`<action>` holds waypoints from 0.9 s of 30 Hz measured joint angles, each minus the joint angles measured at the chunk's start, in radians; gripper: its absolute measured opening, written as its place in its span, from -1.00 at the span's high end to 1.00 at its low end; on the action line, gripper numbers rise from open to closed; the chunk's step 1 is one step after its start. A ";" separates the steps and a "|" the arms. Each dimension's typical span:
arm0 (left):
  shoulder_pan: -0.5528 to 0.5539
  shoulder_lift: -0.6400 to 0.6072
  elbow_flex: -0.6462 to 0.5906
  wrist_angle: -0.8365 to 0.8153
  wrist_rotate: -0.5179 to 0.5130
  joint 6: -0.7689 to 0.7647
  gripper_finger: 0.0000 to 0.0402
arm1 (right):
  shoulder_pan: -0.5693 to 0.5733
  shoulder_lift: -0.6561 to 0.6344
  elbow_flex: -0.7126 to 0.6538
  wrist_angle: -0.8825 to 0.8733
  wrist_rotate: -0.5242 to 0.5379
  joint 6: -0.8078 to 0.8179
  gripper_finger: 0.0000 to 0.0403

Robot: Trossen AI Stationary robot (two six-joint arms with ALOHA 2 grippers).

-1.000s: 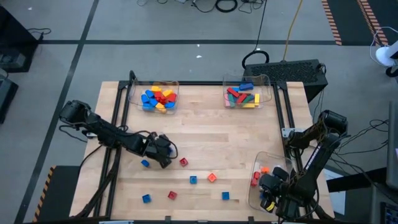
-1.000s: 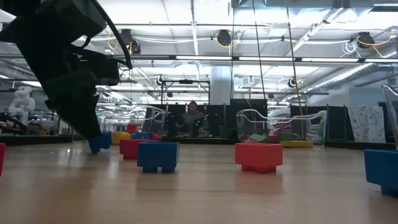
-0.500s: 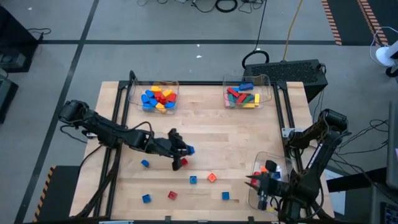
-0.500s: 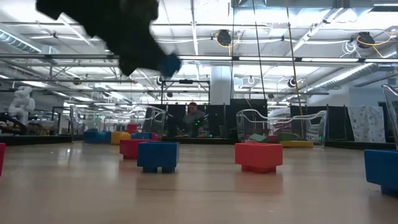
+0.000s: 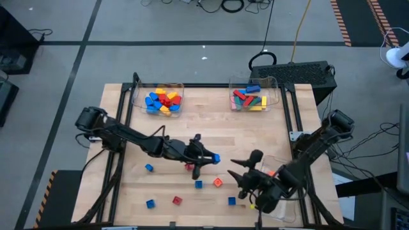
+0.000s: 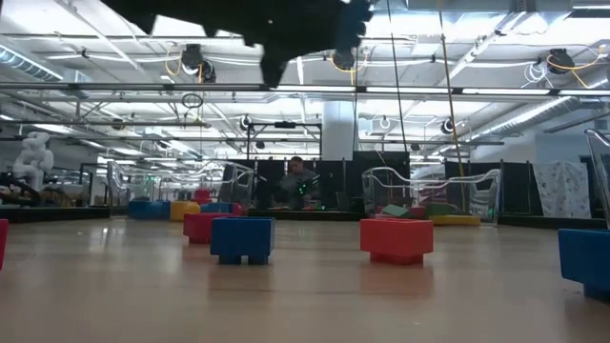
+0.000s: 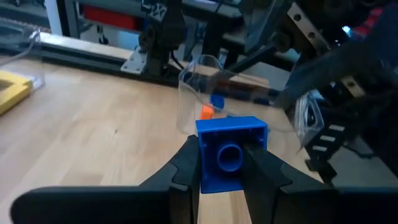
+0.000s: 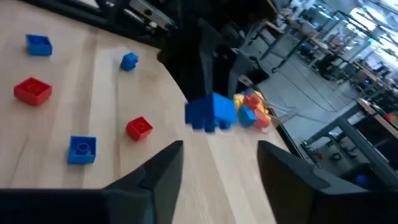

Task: Sort blocks by size
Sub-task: Put the 4 stud blue game piece into the bottom transparent bin

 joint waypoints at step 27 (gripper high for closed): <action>0.049 0.112 0.092 0.095 0.003 -0.108 0.59 | -0.162 0.041 -0.001 0.032 -0.081 -0.151 -0.01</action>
